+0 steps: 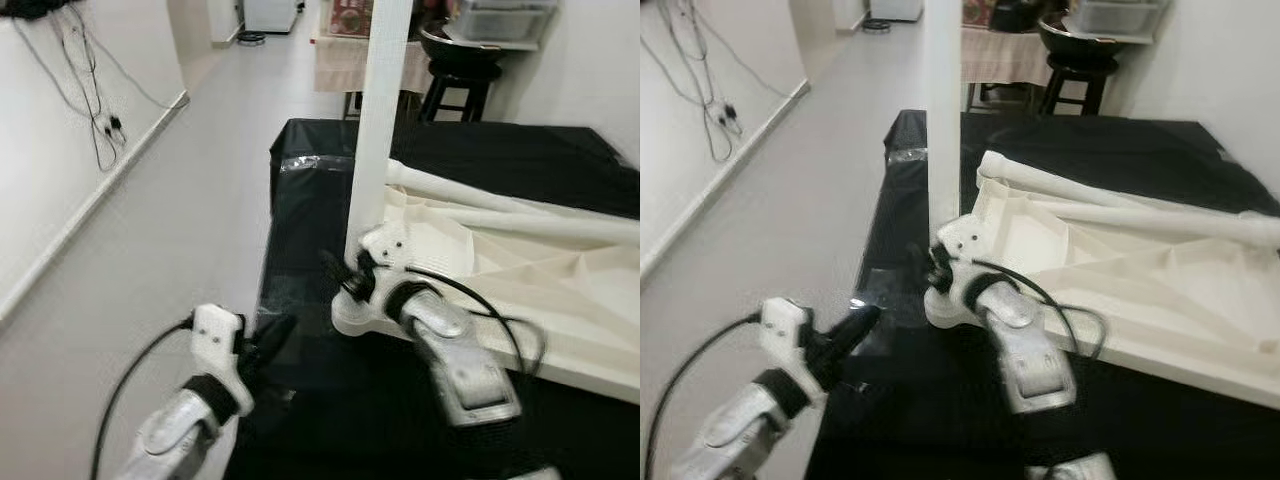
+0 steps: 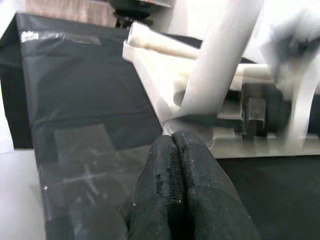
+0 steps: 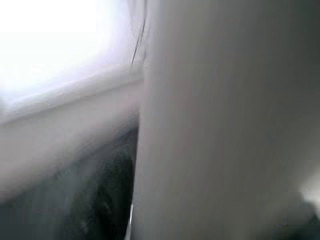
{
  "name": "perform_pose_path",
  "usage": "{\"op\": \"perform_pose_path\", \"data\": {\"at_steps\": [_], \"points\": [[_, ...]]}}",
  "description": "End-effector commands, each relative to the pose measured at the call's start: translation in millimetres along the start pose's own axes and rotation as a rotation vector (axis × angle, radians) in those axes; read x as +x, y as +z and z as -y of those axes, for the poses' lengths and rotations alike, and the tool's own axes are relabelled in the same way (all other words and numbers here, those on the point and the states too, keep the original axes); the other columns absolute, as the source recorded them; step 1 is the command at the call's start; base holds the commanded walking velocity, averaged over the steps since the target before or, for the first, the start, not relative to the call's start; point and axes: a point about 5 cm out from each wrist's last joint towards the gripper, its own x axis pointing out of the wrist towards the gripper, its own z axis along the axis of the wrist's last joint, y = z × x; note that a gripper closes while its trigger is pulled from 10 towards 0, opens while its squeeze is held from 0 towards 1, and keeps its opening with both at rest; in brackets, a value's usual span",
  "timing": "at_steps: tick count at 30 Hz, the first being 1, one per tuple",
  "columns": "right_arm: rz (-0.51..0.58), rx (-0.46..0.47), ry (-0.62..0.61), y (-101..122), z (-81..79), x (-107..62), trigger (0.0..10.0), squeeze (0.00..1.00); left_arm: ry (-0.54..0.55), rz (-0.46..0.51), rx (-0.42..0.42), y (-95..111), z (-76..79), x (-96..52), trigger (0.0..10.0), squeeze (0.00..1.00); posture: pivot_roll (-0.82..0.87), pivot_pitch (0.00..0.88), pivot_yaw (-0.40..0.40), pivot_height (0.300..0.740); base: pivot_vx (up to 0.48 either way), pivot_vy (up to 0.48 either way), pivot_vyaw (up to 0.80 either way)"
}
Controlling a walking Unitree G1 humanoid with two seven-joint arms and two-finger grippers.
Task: Building children table
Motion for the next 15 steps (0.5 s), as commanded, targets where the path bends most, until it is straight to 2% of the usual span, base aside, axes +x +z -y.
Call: {"op": "perform_pose_path", "data": {"at_steps": [1,3,4,5,7,8,11,14,15], "points": [[0.011,0.081,0.162,0.5,-10.4,3.1,10.0,1.00,0.002,-0.011,-0.004,-2.6,0.9,0.5,10.0,0.00,0.03,0.098,-0.061,0.740,0.000,0.000,0.00],[0.109,0.037,0.259,20.4,-11.6,0.7,10.0,1.00,-0.003,-0.013,-0.008,-2.6,0.9,0.8,10.0,0.00,0.02,0.095,-0.054,0.740,0.000,0.000,0.00],[0.142,0.013,0.281,29.2,-6.8,0.3,10.0,1.00,-0.004,-0.013,-0.009,-2.6,0.8,1.2,10.0,0.00,0.03,0.093,-0.054,0.740,0.000,0.000,0.00],[0.161,-0.001,0.292,34.7,-3.4,-0.1,10.0,0.11,-0.005,-0.013,-0.010,-2.6,0.7,1.4,10.0,0.00,0.03,0.093,-0.054,0.740,0.000,0.000,0.00],[0.161,-0.001,0.292,34.7,-3.4,-0.1,10.0,0.11,-0.005,-0.013,-0.010,-2.6,0.7,1.4,10.0,0.00,0.03,0.093,-0.054,0.740,0.000,0.000,0.00],[0.188,-0.018,0.323,42.6,1.5,-1.3,10.0,0.00,-0.006,-0.013,-0.011,-2.5,0.8,1.8,10.0,0.00,0.03,0.093,-0.061,0.740,0.000,0.000,0.00],[0.225,-0.038,0.392,56.7,12.6,-0.8,10.0,0.00,-0.006,-0.011,-0.010,-2.4,1.8,2.6,10.0,0.00,0.04,0.091,-0.063,0.740,0.000,0.000,0.00],[0.225,-0.109,0.511,68.1,24.8,3.5,10.0,0.00,-0.002,-0.007,-0.009,-2.5,3.3,3.4,10.0,0.00,0.05,0.086,-0.071,0.740,0.000,0.000,0.00],[0.225,-0.109,0.511,68.1,24.8,3.5,10.0,0.00,-0.002,-0.007,-0.009,-2.5,3.3,3.4,10.0,0.00,0.05,0.086,-0.071,0.740,0.000,0.000,0.00]]}}
